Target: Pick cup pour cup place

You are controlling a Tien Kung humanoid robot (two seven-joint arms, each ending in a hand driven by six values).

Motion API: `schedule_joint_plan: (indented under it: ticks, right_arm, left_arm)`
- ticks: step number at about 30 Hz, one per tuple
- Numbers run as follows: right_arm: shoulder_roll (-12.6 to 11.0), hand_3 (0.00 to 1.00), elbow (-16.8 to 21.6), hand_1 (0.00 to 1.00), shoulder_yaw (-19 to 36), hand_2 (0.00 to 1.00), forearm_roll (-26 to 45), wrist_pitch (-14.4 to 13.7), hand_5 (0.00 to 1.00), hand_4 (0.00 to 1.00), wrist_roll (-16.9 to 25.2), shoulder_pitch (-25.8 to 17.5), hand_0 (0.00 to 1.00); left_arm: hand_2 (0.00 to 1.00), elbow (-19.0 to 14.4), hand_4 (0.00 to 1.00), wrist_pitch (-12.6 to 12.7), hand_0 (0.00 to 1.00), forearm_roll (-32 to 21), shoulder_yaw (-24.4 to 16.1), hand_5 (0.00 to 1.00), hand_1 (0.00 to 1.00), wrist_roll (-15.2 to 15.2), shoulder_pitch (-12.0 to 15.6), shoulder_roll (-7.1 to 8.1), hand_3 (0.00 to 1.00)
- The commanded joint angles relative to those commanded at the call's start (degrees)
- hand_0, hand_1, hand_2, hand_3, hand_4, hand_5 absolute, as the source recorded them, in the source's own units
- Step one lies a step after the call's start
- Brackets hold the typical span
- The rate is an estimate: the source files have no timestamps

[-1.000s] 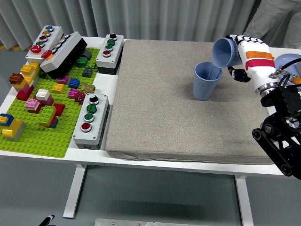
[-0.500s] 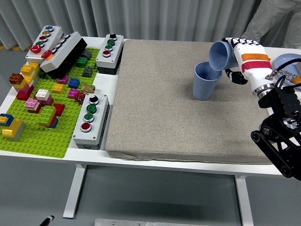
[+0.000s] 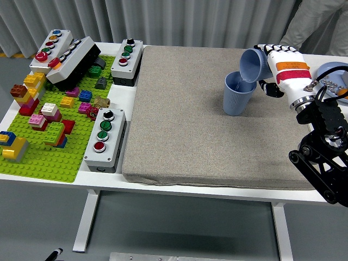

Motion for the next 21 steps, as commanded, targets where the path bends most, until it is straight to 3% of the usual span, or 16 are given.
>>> schedule_joint_plan:
  ticks: [21]
  right_arm:
    - [-1.59, 0.536, -0.05, 0.640, -2.30, 0.510, -2.28, 1.14, 0.002, 0.580, -2.06, 1.44, 0.839]
  left_arm:
    - [0.884, 0.00, 0.645, 0.04, 0.836, 0.14, -0.31, 0.998, 0.809, 0.00, -0.05, 0.01, 0.805]
